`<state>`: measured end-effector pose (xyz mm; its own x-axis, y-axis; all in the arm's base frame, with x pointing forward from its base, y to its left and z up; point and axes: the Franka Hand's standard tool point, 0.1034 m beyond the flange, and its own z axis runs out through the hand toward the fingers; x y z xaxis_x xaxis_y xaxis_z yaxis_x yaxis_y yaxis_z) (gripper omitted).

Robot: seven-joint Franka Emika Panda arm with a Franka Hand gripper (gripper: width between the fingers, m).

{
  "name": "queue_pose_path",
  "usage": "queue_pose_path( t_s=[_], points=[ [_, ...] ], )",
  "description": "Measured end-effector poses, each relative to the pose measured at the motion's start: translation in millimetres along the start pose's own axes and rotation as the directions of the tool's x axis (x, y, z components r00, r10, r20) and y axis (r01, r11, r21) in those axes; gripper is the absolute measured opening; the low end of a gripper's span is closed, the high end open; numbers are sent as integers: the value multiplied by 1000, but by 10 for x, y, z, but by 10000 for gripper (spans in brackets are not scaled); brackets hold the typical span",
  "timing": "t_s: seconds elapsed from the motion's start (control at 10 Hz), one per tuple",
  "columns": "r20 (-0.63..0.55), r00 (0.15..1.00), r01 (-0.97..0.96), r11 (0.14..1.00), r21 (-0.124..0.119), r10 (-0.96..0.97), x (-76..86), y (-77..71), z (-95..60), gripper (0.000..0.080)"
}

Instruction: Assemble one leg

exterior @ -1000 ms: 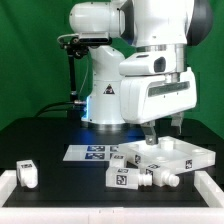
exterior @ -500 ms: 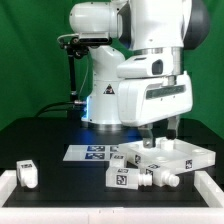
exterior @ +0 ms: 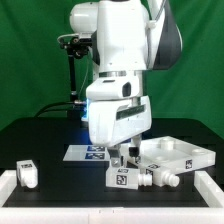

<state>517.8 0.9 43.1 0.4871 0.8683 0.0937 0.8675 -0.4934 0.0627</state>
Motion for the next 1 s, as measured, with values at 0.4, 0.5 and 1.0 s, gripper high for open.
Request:
queue_pose_path(
  t_s=[0.4,0.5,1.0],
  points=[
    [18,1000,-20,999,45,19,-133,-101,304,649],
    [15,1000,-21,999,41,20,-111,-49,300,649],
    [15,1000,-22,999,40,21,-110,-47,301,282]
  ],
)
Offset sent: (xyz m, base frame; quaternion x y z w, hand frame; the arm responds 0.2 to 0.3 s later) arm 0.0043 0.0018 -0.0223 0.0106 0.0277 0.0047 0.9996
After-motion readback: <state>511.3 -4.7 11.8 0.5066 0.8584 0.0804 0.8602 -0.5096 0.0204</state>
